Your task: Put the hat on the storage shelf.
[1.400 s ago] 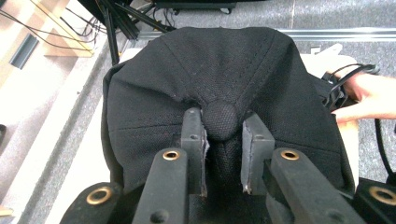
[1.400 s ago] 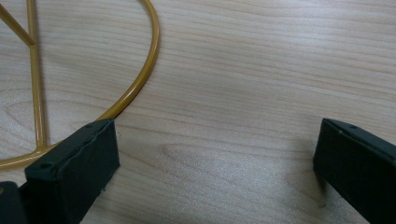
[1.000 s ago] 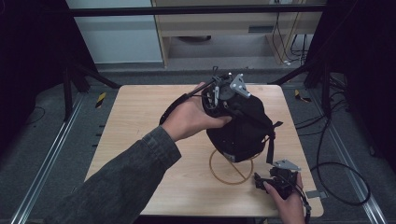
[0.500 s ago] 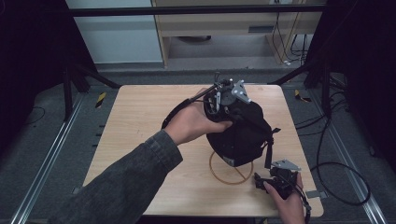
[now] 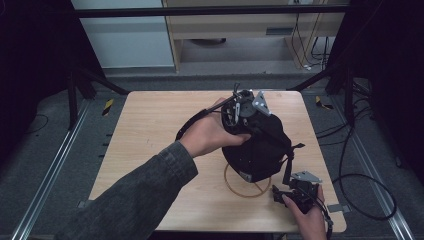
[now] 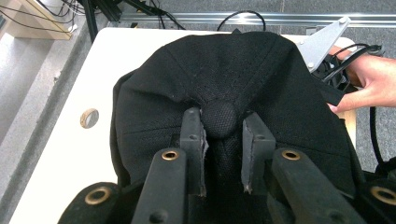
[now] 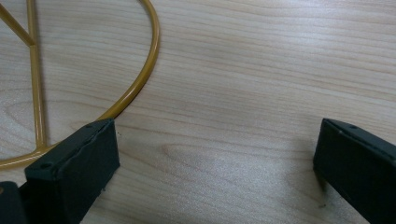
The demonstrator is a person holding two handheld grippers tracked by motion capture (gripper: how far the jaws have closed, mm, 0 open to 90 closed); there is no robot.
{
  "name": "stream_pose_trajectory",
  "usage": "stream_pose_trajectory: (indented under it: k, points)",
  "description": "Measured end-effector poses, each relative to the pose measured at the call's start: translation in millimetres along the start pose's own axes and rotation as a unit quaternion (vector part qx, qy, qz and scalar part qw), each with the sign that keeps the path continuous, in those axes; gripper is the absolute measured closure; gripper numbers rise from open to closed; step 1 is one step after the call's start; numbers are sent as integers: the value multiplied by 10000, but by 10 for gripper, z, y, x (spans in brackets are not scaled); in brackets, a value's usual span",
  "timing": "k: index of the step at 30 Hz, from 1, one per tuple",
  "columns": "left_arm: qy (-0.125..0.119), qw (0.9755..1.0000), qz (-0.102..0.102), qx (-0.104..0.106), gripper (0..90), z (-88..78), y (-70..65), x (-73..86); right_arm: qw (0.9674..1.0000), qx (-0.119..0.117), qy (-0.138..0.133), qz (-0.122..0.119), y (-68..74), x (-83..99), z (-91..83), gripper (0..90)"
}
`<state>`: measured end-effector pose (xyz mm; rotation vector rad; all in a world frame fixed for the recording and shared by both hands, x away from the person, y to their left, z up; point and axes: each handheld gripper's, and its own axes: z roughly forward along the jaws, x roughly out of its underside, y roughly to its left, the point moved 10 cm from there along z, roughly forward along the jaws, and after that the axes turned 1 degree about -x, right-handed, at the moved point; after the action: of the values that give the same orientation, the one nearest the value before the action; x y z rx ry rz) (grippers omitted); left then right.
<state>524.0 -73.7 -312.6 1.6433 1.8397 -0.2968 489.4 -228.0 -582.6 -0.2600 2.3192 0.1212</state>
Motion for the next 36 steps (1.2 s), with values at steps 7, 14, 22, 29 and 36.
stream_pose_trajectory:
  k: [7,14,22,29,36]
  points:
    - [11,10000,7,-9,736,10,-10,8,10000,-2,4,7,2,1,0,4]
    - [-12,10000,1,-50,712,29,-10,32,10000,-5,4,13,3,1,0,4]
    - [-35,10000,0,-72,679,33,-6,54,10000,-4,4,15,3,1,0,4]
    - [-144,9997,-23,-211,525,20,4,103,10000,-5,5,16,4,1,-1,4]
    - [-398,9985,-86,-375,255,-73,15,119,10000,-6,7,16,4,2,-1,4]
